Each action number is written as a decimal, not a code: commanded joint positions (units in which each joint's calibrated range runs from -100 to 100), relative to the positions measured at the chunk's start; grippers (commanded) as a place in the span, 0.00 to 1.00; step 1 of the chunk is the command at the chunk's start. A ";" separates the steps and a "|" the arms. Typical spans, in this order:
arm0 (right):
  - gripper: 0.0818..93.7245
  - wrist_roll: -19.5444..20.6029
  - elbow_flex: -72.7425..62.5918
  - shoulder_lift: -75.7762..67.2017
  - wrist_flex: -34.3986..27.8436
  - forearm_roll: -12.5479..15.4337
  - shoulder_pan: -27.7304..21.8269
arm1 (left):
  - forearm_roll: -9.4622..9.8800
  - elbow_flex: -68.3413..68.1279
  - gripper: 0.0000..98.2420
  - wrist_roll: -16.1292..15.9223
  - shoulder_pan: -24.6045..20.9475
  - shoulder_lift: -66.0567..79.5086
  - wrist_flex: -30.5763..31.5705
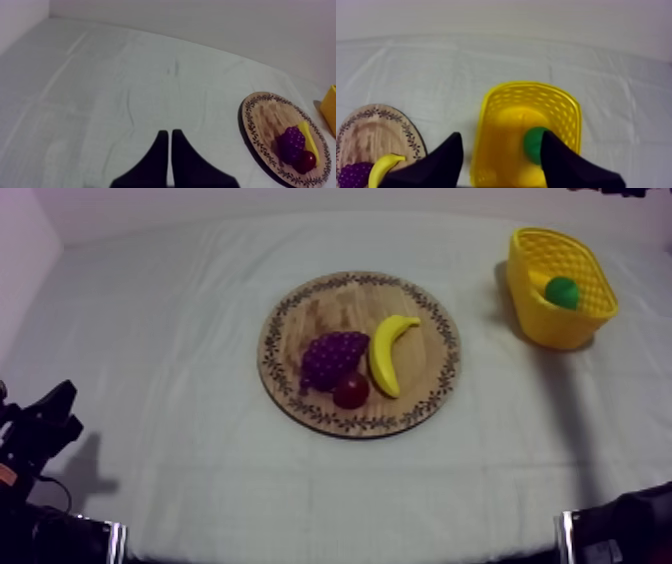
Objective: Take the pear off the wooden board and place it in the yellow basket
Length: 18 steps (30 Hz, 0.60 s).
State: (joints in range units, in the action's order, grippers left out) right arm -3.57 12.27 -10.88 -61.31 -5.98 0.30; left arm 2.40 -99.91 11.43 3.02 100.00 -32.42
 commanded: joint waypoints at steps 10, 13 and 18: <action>0.25 4.80 30.34 -29.24 15.09 -3.06 4.32 | 0.02 0.02 0.00 0.00 -0.01 0.00 0.00; 0.17 6.09 37.59 -36.56 17.45 -3.55 4.91 | 0.02 0.02 0.00 0.01 -0.01 0.00 0.00; 0.06 4.82 49.03 -48.41 20.46 -1.48 5.11 | 0.02 0.02 0.00 0.02 -0.01 0.00 0.00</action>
State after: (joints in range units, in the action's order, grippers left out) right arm 2.21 53.55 -51.17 -41.65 -8.40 5.48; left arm 2.40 -99.91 11.43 3.02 100.00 -32.42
